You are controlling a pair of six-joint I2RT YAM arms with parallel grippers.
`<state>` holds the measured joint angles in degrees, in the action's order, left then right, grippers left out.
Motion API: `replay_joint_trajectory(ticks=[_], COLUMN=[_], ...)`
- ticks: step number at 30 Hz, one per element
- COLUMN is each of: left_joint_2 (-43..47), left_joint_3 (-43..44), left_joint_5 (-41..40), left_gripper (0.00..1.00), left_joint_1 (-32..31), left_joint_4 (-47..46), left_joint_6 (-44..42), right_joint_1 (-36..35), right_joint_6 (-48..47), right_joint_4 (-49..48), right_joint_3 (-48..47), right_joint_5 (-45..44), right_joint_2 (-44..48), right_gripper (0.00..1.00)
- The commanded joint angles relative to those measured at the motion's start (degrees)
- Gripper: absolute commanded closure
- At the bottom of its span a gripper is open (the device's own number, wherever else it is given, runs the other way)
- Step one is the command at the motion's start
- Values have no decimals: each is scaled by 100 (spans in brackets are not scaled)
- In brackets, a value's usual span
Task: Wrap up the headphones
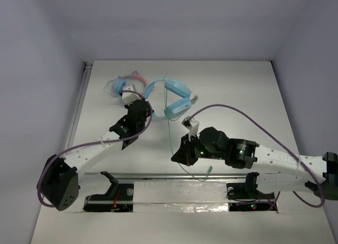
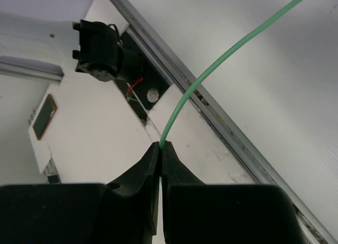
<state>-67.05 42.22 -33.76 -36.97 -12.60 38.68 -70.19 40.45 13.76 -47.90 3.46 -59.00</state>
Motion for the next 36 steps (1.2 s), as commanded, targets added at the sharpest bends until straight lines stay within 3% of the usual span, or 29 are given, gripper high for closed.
replay_joint_trajectory(ticks=[1, 6, 12, 22, 30, 32, 36], left_joint_2=[51, 130, 253, 420, 983, 1097, 1141], left_joint_3=[-90, 67, 375, 463, 524, 577, 717], left_joint_5=[-281, -403, -96, 1572, 2435, 2514, 2786], left_gripper=[100, 100, 100, 100, 100, 100, 100], left_joint_1=[-468, -1600, -2085, -2209, -2069, -2007, -1823], left_joint_4=[-148, 1492, 3093, 3088, 2930, 2982, 3061], left_joint_6=[-79, -18, -211, -1441, -1582, -1644, -1810], right_joint_1=[-65, -65, -65, 40, 146, 199, 471], right_joint_6=[-563, -775, -907, -1302, -1092, -1074, -1021], right_joint_4=[1530, 2411, 3080, 3186, 2993, 2835, 2703], right_joint_3=[-623, -1379, -1845, -2189, -1856, -1776, -1635], right_joint_5=[-494, -1189, -1980, -3412, -4810, -5040, -5119], right_joint_2=[-181, -401, -235, -428, -411, -331, -366], right_gripper=[100, 100, 100, 100, 99, 96, 81])
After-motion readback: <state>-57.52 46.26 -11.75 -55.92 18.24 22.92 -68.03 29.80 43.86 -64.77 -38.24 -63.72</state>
